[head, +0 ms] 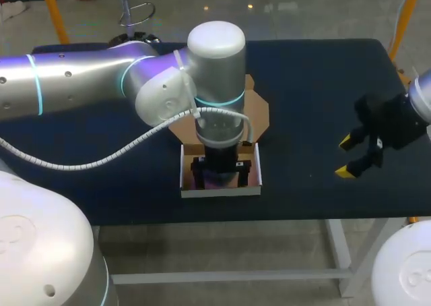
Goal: Assemble the packaging by folding the flat box into shape, placing the metal phone stand inside, and closing the box properly
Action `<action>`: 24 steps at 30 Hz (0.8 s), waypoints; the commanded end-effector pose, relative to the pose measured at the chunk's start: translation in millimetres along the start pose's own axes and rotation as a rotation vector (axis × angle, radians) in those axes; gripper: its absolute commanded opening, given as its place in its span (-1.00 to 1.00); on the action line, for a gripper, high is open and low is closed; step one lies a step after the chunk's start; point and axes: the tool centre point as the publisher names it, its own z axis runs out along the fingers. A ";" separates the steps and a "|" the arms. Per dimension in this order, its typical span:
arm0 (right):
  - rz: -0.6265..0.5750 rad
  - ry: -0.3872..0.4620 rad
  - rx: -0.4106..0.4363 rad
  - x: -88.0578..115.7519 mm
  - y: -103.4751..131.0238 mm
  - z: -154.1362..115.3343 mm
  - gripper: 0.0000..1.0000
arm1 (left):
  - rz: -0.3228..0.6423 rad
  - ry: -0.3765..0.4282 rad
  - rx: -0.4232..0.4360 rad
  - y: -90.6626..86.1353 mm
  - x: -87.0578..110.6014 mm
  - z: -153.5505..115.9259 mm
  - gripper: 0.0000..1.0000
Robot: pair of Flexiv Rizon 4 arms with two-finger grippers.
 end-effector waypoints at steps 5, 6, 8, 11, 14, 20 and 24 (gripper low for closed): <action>-0.001 0.002 -0.001 -0.1 -0.3 -0.7 1.00 | 0.010 -0.002 0.018 9.7 -3.6 -2.6 1.00; -0.001 0.002 -0.001 -0.1 -0.3 -0.7 1.00 | 0.011 -0.002 0.017 10.4 -3.8 -2.4 1.00; -0.001 0.002 -0.001 -0.1 -0.3 -0.7 1.00 | 0.012 -0.002 0.016 11.1 -4.2 -2.1 1.00; -0.001 0.002 -0.001 -0.1 -0.3 -0.7 1.00 | 0.027 -0.005 0.024 11.5 -4.3 -1.9 1.00; -0.001 0.002 -0.001 -0.1 -0.3 -0.7 1.00 | 0.041 -0.003 0.056 10.5 -3.2 -8.5 1.00; -0.001 0.002 -0.001 -0.1 -0.3 -0.7 1.00 | 0.107 0.023 0.195 9.8 0.8 -41.5 1.00; -0.001 0.002 -0.001 -0.1 -0.3 -0.7 1.00 | 0.168 0.032 0.288 10.8 2.3 -64.7 1.00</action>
